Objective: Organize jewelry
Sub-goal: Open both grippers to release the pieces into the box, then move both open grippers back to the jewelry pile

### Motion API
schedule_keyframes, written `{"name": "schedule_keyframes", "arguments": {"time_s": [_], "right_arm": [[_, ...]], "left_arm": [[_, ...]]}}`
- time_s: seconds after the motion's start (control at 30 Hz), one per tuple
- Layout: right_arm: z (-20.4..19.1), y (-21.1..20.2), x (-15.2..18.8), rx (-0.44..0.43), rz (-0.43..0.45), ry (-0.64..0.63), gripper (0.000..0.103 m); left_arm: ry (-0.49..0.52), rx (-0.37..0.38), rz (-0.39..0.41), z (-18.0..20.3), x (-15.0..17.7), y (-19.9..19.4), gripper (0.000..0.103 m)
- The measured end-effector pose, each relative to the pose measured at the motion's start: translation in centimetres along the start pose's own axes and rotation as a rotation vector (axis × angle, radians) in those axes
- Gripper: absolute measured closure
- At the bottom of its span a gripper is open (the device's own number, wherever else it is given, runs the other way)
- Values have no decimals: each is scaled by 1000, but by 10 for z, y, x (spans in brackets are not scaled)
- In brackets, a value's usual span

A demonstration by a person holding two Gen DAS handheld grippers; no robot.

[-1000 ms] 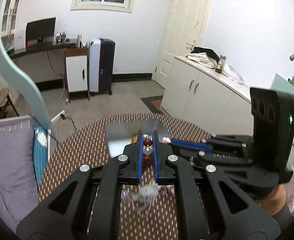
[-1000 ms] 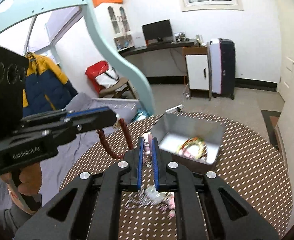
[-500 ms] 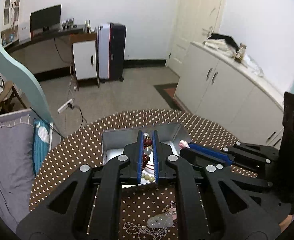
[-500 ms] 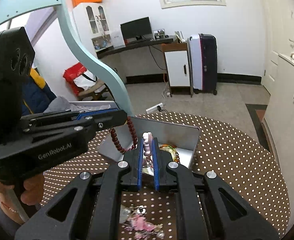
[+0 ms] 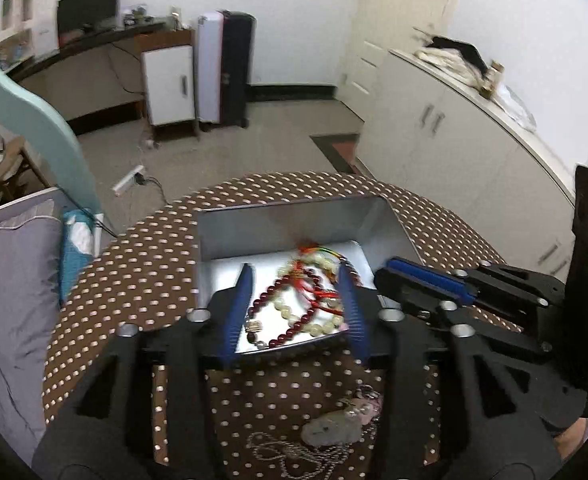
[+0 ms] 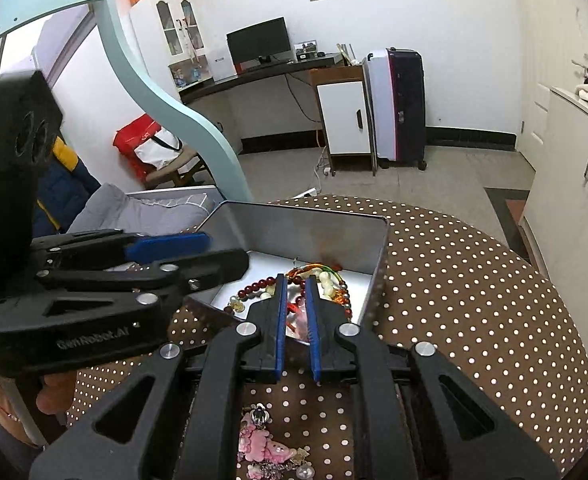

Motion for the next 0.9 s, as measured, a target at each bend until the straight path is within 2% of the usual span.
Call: {"name": "schedule_keyframes", "arguments": {"time_s": [0.27,0.5,0.73,0.9], "right_arm": [[-2,-26,5,2,28,-14,93],[-11,-60,25,9,54,-52,87],[-19,-72,64,51,30,-100,74],[-17,-68,90,53,-13,-94,72]], "left_arm": [[18,-24,56,0,10,-34,53],[63,-55,99,8,43,-69,53],[84,-54,59,21,88,-72,50],[83,-40,3,28,109,-54,48]]}}
Point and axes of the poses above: each gripper's, at about its wrist camera, not at the fingertips, and y roughly the way its jaws point, z to its right, x to its underside, the point moved 5 cm from there along y, roughly the way its jaws point, and after that the axes turned 10 degrees about y, right-handed, at the moved point
